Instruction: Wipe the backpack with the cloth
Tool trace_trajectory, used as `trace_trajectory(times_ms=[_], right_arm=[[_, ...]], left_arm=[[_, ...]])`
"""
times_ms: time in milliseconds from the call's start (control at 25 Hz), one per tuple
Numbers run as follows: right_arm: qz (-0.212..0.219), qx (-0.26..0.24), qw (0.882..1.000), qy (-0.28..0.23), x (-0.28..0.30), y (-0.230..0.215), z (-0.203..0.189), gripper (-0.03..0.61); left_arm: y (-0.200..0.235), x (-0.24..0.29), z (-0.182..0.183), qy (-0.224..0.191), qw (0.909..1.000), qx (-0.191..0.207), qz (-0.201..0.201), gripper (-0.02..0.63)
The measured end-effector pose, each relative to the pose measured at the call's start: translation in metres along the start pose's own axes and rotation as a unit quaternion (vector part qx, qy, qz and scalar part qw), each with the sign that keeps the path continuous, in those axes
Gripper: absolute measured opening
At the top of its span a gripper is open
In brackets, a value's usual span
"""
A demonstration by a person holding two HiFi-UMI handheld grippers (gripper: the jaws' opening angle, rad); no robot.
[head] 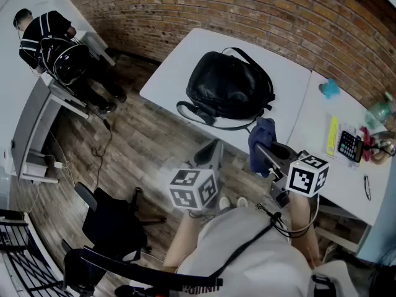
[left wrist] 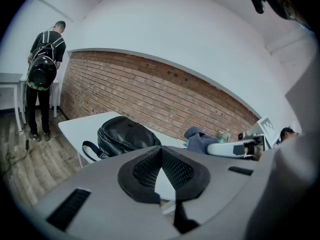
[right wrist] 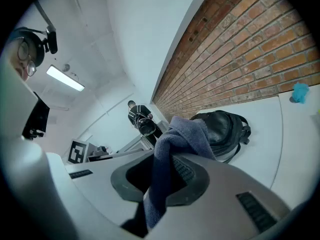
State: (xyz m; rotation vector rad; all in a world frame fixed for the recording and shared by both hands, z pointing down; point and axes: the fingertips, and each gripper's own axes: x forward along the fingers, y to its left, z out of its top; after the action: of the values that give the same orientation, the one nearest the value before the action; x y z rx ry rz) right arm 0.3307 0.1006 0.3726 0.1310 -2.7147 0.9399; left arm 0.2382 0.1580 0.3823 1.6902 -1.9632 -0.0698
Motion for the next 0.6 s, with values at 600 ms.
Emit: trace_trajectory(times_ms=[600], right_arm=[[-0.002,-0.007,1.0,0.004,0.007,0.008,-0.006,0.046]], left_arm=[[0.012,-0.012,-0.004,0.0,1.0,-0.004,0.002,0.003]])
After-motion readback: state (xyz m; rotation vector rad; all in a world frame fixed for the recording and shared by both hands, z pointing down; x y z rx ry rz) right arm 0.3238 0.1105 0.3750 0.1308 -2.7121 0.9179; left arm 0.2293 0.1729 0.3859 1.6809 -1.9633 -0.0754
